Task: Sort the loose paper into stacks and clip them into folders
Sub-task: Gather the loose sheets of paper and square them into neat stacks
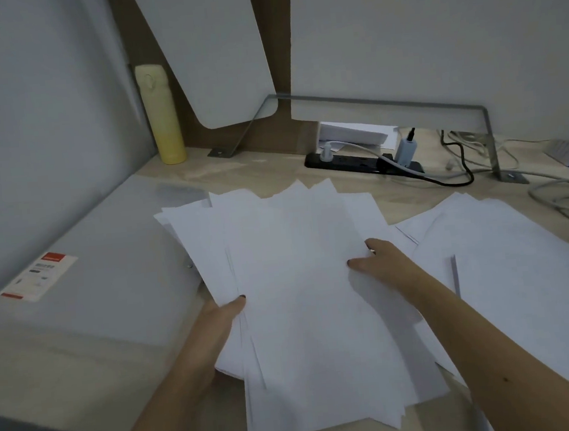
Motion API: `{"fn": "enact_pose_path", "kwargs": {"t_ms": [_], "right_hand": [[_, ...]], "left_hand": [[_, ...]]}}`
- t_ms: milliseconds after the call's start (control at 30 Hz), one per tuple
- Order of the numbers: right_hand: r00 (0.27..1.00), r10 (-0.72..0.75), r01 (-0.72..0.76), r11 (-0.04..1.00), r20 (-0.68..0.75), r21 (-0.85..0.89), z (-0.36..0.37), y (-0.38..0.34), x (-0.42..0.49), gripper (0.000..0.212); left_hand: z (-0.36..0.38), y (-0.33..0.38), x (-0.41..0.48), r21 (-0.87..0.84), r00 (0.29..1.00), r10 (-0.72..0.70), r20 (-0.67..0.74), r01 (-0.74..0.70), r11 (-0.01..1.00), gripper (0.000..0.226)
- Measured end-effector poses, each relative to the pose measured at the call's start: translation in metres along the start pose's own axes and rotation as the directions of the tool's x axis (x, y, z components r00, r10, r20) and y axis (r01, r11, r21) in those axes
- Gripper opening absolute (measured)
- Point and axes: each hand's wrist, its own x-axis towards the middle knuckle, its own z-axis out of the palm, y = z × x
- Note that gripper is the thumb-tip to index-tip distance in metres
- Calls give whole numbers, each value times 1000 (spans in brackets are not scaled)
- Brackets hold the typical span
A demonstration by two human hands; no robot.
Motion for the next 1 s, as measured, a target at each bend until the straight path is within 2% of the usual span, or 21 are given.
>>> {"fn": "enact_pose_path", "kwargs": {"t_ms": [67,133,233,300,367,567,667,733,800,933,1000], "right_hand": [[993,-18,19,1000,-118,7,-6,5,-2,11],[971,6,-2,1000,-237,14,-17,12,-3,18],[947,79,-85,996,-312,-7,-37,23,0,25],[945,128,-136,991,-299,-6,-44,28,4,28],[952,172,-182,983,-253,-14,-46,27,6,29],[953,273,-274,962,-130,10,-47,13,12,8],[959,269,-267,963,-87,37,-43,13,12,18],[966,256,-257,966,-37,-4,-38,13,9,27],[971,240,-240,970,-9,-29,-34,11,3,20],[975,220,-221,975,16,11,-30,11,-11,28],[980,194,-195,981,35,19,-26,13,-21,25]], "left_hand": [[-1,-3,-5,-16,999,-33,-5,32,999,14],[-3,-5,-11,-28,997,-74,-15,74,997,9],[-10,-5,-19,-51,993,-104,59,107,993,12],[-14,-1,-23,-32,983,-109,150,115,993,16],[-18,3,-19,-26,976,-127,176,133,991,20],[-10,6,-1,-183,988,-131,86,145,972,28],[-5,-1,0,-176,974,-197,114,215,961,29],[-3,-4,0,-127,970,-206,127,222,967,25],[-2,-3,-2,-91,979,-177,104,187,978,21],[-6,-1,-9,-47,997,-41,-58,38,998,20],[-10,-1,-12,-71,995,-13,-99,6,997,19]]}}
